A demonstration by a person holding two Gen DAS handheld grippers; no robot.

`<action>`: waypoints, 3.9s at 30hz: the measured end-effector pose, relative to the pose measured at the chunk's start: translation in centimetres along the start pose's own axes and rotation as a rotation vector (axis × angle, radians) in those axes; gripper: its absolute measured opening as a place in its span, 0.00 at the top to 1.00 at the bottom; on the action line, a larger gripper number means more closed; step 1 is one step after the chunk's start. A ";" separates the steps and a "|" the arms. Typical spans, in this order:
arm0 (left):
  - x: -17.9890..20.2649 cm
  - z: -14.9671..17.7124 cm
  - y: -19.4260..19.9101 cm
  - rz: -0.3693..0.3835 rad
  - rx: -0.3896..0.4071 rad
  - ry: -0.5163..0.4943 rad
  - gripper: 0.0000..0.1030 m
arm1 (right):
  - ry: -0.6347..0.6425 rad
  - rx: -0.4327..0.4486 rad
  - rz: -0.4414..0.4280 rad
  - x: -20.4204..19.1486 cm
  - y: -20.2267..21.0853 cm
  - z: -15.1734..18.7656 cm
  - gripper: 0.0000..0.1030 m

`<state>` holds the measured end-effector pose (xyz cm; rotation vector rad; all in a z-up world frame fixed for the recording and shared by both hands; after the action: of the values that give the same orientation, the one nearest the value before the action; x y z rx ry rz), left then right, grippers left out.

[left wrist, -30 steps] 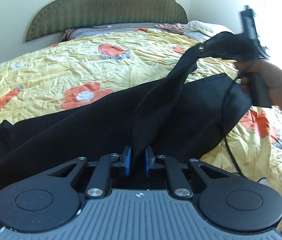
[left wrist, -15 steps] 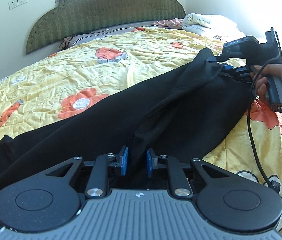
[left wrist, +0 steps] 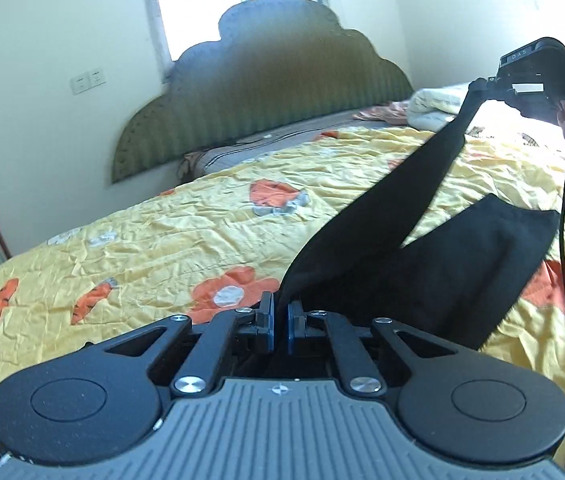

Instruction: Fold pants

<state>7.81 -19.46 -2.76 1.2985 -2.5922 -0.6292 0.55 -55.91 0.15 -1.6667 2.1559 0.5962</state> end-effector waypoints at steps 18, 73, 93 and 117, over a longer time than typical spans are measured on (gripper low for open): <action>2.9 6.2 0.1 0.123 -0.171 -0.162 0.92 | -0.013 -0.301 0.355 8.1 6.3 9.5 0.96; -35.8 11.4 17.8 -0.466 -0.058 1.223 0.67 | 1.405 -0.405 -0.975 -48.8 5.9 40.1 0.84; -31.1 6.9 18.2 -0.604 0.013 0.833 0.78 | 0.991 -0.458 -0.949 -45.5 5.6 32.3 0.88; -6.0 3.2 0.3 -0.150 -0.205 0.237 0.52 | 0.376 -0.362 0.122 -5.1 5.8 13.3 0.49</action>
<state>10.14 -13.64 -5.34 1.4137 -2.1965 -0.6982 -3.54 -43.43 -7.85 -1.9746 2.5490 0.8016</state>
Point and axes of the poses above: each gripper's, at about its wrist camera, not at the fingertips, and y roughly against the way its jaws point, x to its right, z to its underside, the point moved 6 cm from there along -y, roughly the way its jaws point, and after that the axes turned 14 degrees about y, right-handed, at the moved point
